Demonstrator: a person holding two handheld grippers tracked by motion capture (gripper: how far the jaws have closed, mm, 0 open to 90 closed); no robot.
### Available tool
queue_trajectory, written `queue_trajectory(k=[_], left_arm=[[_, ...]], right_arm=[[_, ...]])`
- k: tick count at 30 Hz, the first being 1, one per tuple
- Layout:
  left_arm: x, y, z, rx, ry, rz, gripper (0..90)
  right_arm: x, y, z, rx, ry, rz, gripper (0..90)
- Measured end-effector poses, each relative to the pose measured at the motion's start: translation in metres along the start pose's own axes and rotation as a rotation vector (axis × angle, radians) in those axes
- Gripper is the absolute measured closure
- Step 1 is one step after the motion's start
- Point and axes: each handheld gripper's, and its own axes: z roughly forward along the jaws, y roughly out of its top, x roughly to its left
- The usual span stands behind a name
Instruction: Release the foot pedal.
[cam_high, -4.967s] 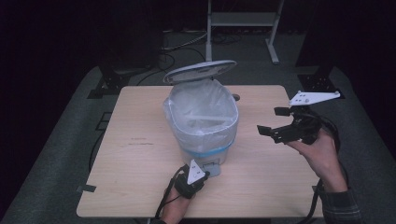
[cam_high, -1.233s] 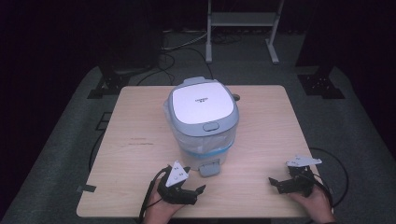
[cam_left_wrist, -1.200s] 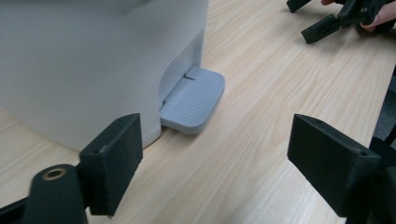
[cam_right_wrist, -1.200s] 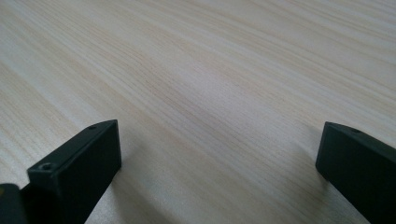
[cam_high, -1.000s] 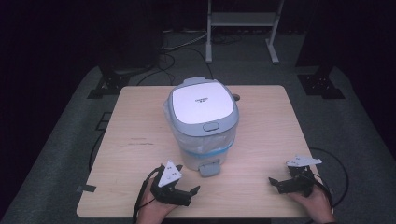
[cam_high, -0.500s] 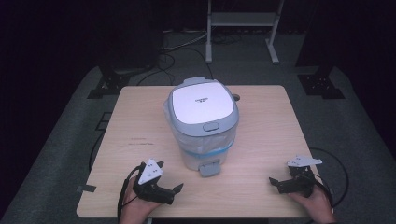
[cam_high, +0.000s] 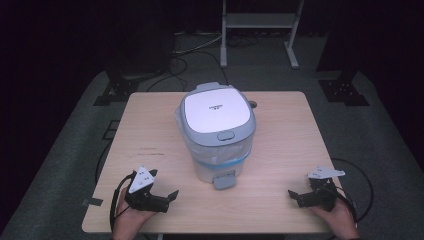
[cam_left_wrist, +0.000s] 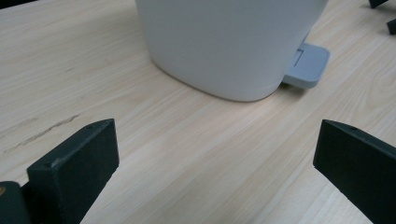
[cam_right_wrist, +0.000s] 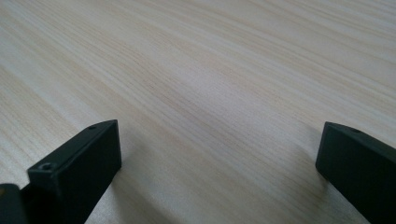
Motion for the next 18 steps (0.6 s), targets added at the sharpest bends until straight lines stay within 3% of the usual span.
queue_trajectory(k=[10,18], left_arm=[[0.016,-0.014,0.005,0.049,0.017,0.012,0.0],[0.024,-0.026,0.013,0.116,0.034,0.015,0.0]], right_arm=[[0.000,0.000,0.000,0.000,0.000,0.000,0.0],[0.000,0.000,0.000,0.000,0.000,0.000,0.0]])
